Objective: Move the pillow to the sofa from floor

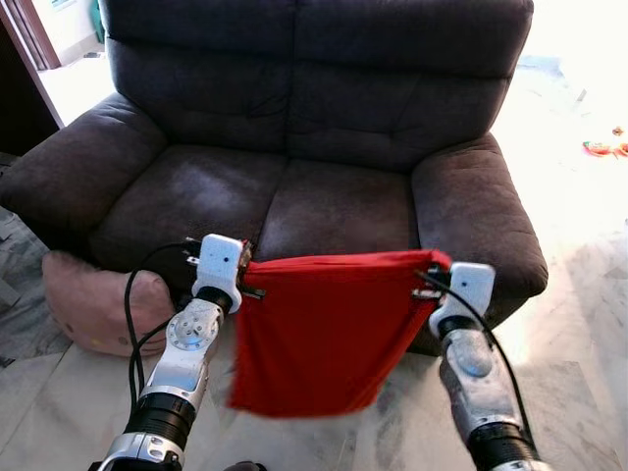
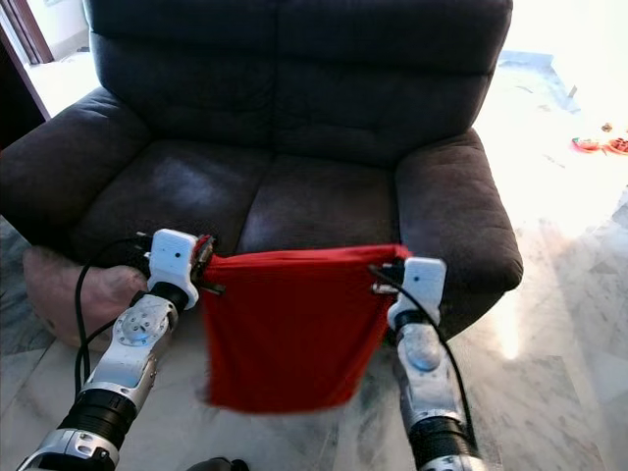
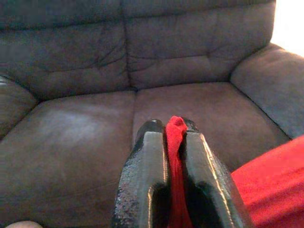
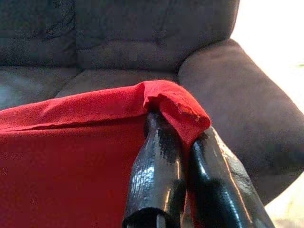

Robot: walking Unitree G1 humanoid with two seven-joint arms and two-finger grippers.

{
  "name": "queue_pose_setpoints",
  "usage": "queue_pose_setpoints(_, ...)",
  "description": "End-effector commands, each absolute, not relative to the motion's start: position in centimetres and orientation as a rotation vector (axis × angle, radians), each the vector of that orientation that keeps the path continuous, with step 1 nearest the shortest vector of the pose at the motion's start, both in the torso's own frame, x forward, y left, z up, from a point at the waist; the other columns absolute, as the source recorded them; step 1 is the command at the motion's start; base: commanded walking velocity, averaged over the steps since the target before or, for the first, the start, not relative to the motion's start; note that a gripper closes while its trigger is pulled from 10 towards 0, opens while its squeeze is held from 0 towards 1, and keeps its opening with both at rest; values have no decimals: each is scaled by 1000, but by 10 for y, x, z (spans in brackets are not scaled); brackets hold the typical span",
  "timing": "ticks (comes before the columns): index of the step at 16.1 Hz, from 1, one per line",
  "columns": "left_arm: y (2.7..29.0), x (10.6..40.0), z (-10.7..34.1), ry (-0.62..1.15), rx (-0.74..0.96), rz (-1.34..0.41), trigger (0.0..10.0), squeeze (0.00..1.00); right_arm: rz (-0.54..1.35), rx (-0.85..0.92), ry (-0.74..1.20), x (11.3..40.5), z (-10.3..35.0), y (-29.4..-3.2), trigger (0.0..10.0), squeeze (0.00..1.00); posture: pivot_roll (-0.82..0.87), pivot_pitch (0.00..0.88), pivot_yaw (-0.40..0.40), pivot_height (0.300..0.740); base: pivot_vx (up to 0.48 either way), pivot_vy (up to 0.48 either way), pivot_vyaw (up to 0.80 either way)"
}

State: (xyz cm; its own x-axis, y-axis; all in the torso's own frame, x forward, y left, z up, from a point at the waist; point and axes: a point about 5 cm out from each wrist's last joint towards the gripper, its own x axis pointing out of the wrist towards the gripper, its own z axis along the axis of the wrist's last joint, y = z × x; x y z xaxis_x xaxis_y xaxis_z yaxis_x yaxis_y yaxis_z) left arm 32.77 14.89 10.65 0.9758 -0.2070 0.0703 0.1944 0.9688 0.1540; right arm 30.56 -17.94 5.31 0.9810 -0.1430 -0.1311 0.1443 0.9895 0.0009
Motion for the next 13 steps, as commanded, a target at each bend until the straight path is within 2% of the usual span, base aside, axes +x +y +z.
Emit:
queue_pose_setpoints(1, 177, 331, 122, -163, 117, -73, 10000, 0, -246, 32, 68, 308, 65, -204, 10000, 0, 79, 0, -39, 740, 0, 0, 0)
queue_pose_setpoints(5, 169, 332, 125, -182, 109, -98, 10000, 0, -216, 23, -31, 318, 86, -202, 10000, 0, 77, 0, -39, 740, 0, 0, 0)
queue_pose_setpoints(13, 167, 332, 126, -192, 120, -118, 10000, 0, -188, -10, -52, 322, 92, -198, 10000, 0, 83, 0, -47, 740, 0, 0, -780)
